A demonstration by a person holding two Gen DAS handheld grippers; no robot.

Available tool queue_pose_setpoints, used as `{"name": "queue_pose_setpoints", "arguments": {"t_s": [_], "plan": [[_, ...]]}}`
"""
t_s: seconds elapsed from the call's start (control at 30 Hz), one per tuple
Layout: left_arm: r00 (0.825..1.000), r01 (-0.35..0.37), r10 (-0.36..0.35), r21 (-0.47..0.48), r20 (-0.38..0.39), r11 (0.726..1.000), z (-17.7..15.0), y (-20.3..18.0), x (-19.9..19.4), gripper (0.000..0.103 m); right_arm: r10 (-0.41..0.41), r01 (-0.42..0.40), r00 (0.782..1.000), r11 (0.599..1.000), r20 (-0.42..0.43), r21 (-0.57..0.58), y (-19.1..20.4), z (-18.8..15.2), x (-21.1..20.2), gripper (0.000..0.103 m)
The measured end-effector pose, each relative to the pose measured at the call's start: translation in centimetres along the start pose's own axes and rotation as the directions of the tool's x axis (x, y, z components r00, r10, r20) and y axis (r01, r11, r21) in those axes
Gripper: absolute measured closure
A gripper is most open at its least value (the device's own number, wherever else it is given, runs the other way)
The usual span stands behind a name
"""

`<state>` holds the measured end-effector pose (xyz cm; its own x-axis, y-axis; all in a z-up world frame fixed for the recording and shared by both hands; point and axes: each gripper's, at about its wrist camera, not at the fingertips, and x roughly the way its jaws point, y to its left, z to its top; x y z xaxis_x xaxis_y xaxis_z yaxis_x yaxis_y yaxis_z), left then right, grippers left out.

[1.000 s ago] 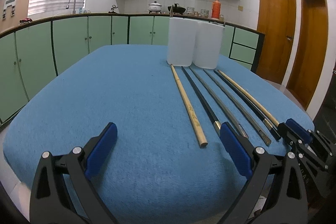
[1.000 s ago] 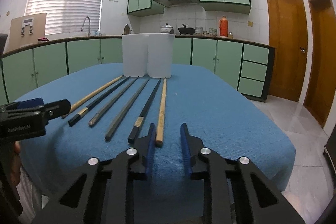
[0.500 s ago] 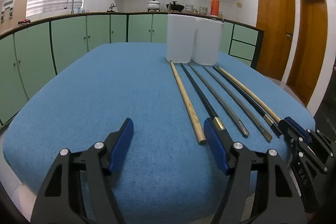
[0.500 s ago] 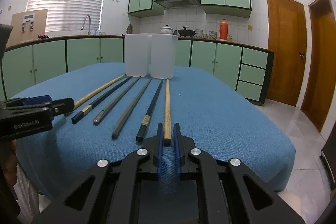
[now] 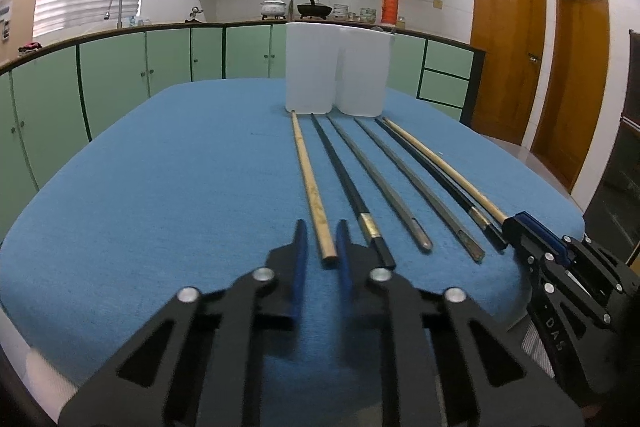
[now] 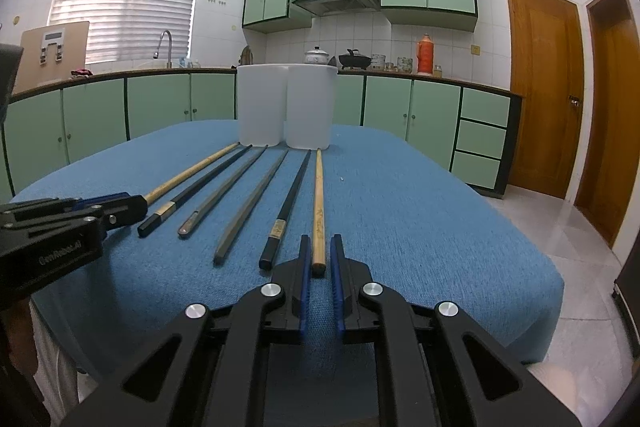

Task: Organize utensils
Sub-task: 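Close the left gripper on a wooden chopstick while the right gripper grasps another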

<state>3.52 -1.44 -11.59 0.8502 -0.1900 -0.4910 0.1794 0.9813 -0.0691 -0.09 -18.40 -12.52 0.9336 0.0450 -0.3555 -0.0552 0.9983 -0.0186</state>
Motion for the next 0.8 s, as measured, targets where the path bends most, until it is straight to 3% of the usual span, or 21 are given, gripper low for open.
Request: {"name": "queue_pose_setpoints", "arguments": {"t_s": [0.63,0.8], "plan": [[0.999,-0.049,0.049,-0.005,0.015,0.999,0.3,-0.7,-1.5,0.097,0.03,-0.03,1.0,0.999,0.008,0.013,-0.6,0.5,-0.8,0.096],[0.996,-0.056,0.055,0.002,0.076,0.998,1.7,-0.5,-3.4,0.097,0.034,-0.035,0.998,0.999,0.044,0.016,-1.5,2.5,-2.2,0.096]]}}
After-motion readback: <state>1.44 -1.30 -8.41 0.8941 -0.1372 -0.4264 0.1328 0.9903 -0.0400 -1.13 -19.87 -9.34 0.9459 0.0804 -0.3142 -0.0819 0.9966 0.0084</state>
